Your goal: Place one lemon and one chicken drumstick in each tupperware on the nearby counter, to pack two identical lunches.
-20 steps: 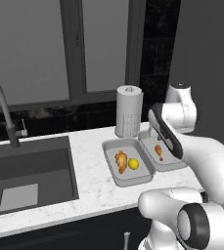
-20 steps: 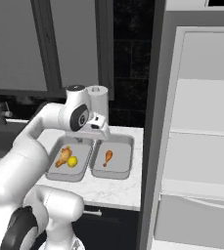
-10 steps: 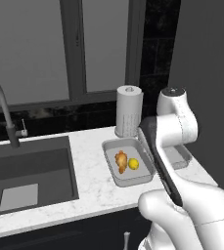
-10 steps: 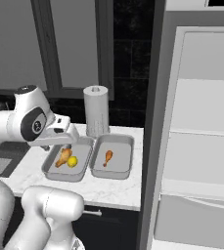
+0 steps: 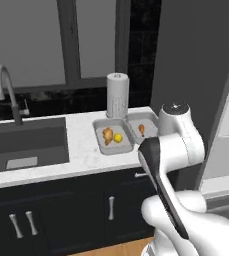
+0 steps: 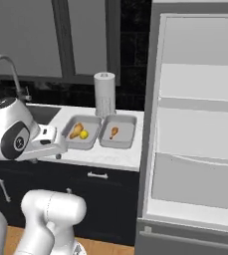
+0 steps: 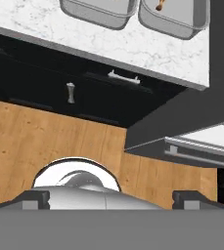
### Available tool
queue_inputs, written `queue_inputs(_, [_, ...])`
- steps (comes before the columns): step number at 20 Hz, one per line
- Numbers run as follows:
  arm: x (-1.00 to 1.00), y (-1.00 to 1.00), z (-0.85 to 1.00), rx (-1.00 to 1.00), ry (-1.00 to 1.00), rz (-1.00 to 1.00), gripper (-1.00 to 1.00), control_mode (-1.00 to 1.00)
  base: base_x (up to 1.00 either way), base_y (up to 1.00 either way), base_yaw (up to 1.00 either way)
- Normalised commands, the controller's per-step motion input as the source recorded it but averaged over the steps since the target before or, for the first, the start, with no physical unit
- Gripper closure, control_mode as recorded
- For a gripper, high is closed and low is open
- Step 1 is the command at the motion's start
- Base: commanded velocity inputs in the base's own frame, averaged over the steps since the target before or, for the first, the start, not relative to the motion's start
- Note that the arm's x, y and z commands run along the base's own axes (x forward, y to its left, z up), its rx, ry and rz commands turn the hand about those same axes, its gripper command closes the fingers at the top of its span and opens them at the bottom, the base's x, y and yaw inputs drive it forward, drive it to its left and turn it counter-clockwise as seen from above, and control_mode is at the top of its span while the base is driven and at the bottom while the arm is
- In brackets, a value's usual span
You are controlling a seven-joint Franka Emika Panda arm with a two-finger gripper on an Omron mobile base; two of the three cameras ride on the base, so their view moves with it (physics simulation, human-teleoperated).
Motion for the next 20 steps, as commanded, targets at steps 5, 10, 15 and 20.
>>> queue_inputs(5, [0.00,0.00,0.00,0.00,0.00,0.00,-1.00,1.00,-0.72,-1.00,-0.19])
queue_inputs(10, [0.00,0.00,0.00,0.00,0.00,0.00,-1.00,1.00,-0.49,-1.00,-0.22])
queue_inputs(15, [0.00,0.00,0.00,0.00,0.00,0.00,-1.00,1.00,0.01,-0.68,-0.18])
queue_inputs(20, [0.00,0.00,0.00,0.00,0.00,0.00,-1.00,1.00,0.28,-0.42,-0.09])
